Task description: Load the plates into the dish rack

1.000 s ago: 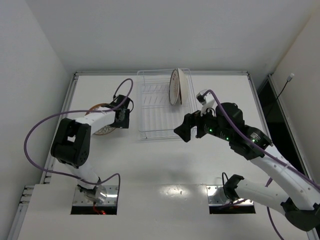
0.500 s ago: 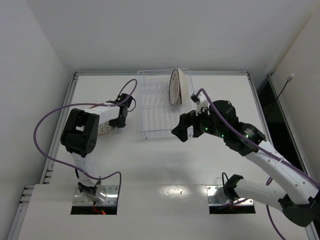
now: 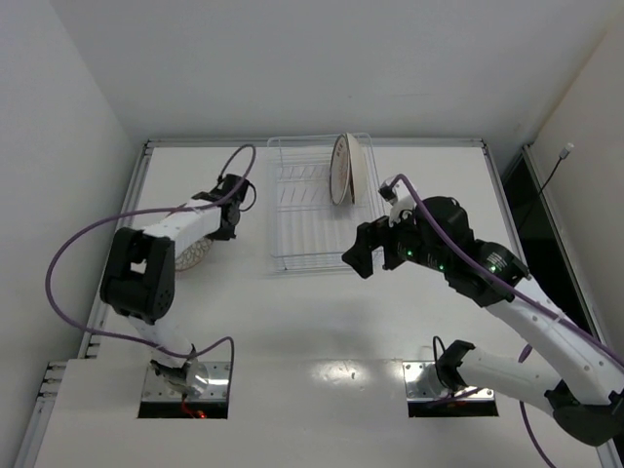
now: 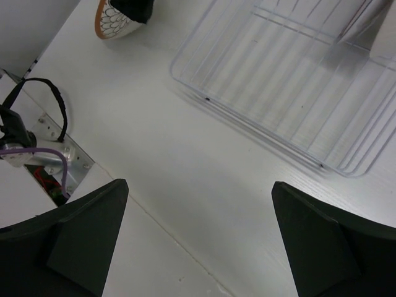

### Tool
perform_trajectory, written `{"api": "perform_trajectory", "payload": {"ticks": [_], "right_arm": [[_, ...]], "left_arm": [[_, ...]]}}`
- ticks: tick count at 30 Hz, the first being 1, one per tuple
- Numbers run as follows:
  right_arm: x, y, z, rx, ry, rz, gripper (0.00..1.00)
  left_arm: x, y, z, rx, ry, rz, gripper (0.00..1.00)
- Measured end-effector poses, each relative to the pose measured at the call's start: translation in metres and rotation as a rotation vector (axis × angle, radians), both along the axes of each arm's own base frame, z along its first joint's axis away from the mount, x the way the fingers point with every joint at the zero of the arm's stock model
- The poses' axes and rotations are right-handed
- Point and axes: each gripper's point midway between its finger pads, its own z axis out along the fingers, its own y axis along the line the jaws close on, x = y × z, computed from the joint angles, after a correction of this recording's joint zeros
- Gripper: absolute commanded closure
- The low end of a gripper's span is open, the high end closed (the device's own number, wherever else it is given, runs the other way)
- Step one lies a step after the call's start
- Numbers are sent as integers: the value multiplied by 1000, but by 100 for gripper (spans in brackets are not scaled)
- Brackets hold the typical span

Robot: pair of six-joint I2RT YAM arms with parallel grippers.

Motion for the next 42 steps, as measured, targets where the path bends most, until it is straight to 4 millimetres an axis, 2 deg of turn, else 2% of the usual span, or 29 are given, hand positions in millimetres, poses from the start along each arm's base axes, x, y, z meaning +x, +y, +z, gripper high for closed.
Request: {"api": "perform_trajectory", "payload": {"ticks": [2,4,6,9,10,13,15,17,20,22,24,27,30,32,35,42], "right_arm": [[-3,-7,2,-5,-9,-15,0],[-6,-15,8,-3,-29,-34,0],[-9,-24,15,5,-55,-57,0],[-13,-35,20,4,-76,-87,0],[-16,-40,22,3,-82,-97,0],[-18,-47,22,-2,-90,-117,0],[-21,-53,21,-3,-96,-128,0],[-24,-58,19,-8,-100,-140,0],[-28,-64,19,-14,-100,-151,0],[-29,-68,17,-23,-97,-159,0],[-31,-70,16,-27,-97,-164,0],[-35,-74,13,-26,-99,-166,0],[-39,-78,8,-28,-93,-168,0],[-41,-79,6,-31,-88,-168,0],[-42,-80,3,-38,-81,-167,0],[-44,-82,2,-40,-75,-168,0]], "left_arm": [[1,-7,27,-72,-67,15,100],[6,-23,63,-184,-138,24,100],[18,-45,109,-291,-228,-5,100],[43,-81,200,-449,-442,-94,100],[48,-93,236,-516,-524,-135,100],[53,-123,321,-694,-716,-266,100],[50,-140,356,-800,-800,-343,100],[50,-159,375,-904,-848,-419,100],[59,-188,371,-1047,-837,-488,100],[73,-209,355,-1138,-793,-523,100],[88,-227,331,-1219,-729,-534,100],[108,-248,285,-1301,-618,-517,100],[116,-256,243,-1338,-520,-467,100],[115,-256,226,-1358,-480,-443,100],[116,-254,219,-1371,-472,-433,100],[121,-251,228,-1389,-524,-456,100]]}}
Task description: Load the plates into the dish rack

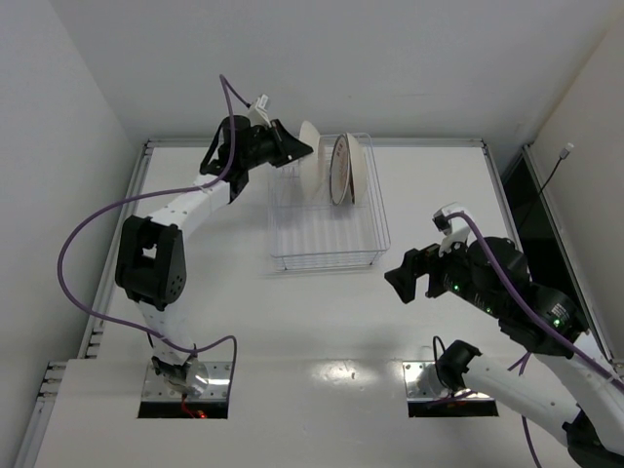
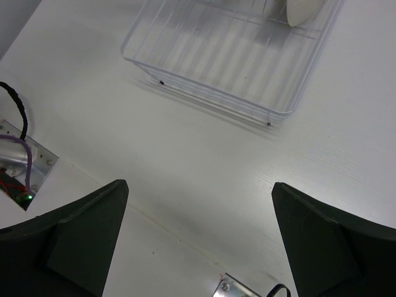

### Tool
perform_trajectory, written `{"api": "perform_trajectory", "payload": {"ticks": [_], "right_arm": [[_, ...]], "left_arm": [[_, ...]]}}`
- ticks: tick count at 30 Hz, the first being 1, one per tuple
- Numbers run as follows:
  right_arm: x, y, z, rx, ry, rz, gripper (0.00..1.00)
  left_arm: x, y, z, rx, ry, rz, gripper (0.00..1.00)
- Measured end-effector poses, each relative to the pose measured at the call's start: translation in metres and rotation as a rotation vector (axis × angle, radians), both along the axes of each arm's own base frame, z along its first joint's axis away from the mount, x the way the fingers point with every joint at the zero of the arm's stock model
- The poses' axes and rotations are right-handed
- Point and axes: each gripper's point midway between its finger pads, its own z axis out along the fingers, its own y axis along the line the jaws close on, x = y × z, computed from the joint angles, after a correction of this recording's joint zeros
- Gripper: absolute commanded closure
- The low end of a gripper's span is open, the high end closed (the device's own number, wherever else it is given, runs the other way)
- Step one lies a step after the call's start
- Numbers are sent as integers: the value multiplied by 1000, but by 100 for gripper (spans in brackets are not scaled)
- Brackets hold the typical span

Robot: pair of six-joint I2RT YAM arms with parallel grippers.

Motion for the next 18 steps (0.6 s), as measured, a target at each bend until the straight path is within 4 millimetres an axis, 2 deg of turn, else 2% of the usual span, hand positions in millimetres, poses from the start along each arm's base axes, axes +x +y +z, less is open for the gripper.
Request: {"api": "perform_trajectory", "payload": {"ticks": [11,18], "right_arm": [[-2,0,-2,1,15,-1,0],[-3,-1,-5,-6,23,-2,0]], "left_arm": [[7,10,-26,38,37,77,100],[12,15,-36,45,59,138,100]]}}
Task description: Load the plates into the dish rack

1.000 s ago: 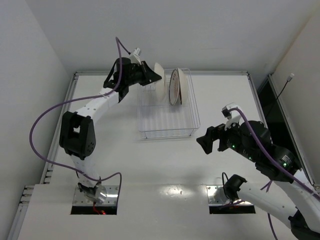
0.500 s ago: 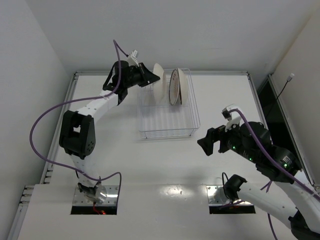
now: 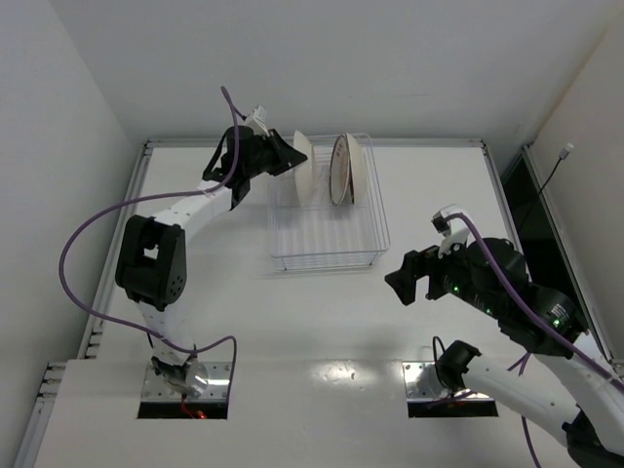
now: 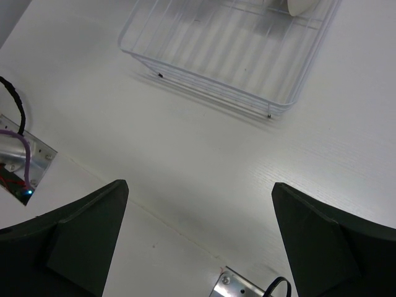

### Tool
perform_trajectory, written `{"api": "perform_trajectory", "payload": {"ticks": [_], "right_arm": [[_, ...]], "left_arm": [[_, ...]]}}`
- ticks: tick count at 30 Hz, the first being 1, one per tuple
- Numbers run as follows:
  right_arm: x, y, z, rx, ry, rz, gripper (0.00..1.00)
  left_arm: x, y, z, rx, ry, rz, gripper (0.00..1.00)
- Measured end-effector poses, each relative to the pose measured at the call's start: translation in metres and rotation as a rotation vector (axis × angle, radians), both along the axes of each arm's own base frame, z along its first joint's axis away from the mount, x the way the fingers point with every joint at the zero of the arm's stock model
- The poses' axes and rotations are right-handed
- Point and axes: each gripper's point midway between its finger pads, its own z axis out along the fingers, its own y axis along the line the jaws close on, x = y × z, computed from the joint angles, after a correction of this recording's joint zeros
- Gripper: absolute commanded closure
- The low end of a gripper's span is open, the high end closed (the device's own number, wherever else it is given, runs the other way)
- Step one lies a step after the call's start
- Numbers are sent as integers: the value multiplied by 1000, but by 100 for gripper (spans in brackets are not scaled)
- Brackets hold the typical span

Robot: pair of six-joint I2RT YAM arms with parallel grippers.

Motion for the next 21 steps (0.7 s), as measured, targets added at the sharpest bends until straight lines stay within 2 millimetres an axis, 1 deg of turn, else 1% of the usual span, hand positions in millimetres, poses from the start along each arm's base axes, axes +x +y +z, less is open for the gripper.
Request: {"api": "perform_trajectory", "payload": {"ticks": [5,8,13,21], "right_arm": [[-2,-2,-4,-12,16,0,0],[-4,-3,-4,-7,18,-2,0],[-7,-2,-6,7,26,3,0],[-11,-2,-8,12,40,11,0]], "left_arm": [[2,-3,-7,4,16,52,100],[2,-7,-8,12,18,77,100],[6,-8,-8,63,27,128,100],[17,-27,-5,155,24,126,100]]}}
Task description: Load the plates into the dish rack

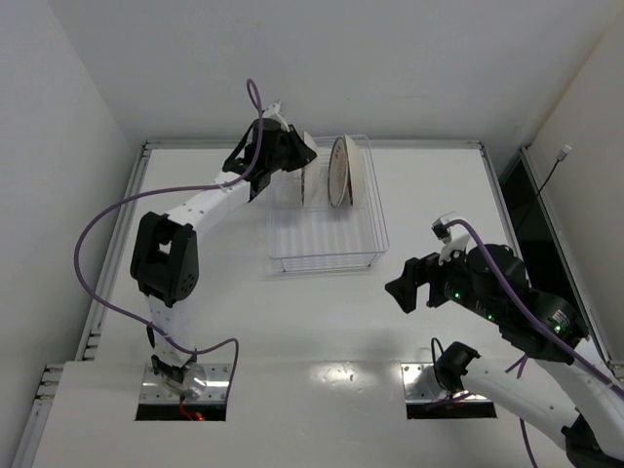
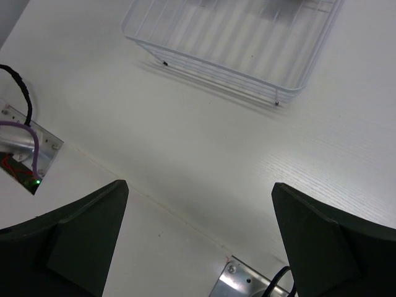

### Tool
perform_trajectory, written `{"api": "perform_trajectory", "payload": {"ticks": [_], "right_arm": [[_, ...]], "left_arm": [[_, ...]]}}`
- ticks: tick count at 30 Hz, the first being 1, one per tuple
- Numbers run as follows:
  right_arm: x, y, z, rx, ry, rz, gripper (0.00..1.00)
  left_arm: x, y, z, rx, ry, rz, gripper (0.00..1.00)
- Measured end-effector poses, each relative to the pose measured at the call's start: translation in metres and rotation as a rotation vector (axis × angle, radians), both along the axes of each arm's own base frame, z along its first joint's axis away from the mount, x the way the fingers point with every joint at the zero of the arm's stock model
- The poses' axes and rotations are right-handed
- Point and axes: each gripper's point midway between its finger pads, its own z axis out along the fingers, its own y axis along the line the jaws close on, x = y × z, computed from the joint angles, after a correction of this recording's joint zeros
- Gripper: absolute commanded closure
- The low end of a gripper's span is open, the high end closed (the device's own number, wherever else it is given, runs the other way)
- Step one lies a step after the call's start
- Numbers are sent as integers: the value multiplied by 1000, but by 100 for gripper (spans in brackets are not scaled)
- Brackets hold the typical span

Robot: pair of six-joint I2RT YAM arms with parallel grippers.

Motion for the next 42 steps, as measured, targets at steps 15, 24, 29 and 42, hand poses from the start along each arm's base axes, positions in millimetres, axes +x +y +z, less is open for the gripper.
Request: {"api": "perform_trajectory", "payload": {"ticks": [15,24,29,42], "right_arm": [[-2,0,-5,-6,18,4,0],[-2,0,-6,-7,19,4,0],[-3,0,-6,-8,21,4,0],[-3,-1,-7,-10,23,4,0]], "left_arm": [[5,0,-6,13,-9,30,100],[-1,8,-15,-33,-65,40,100],[-1,13,-27,-25,-29,51,100],[-1,9,-39,0,2,22,59]]}}
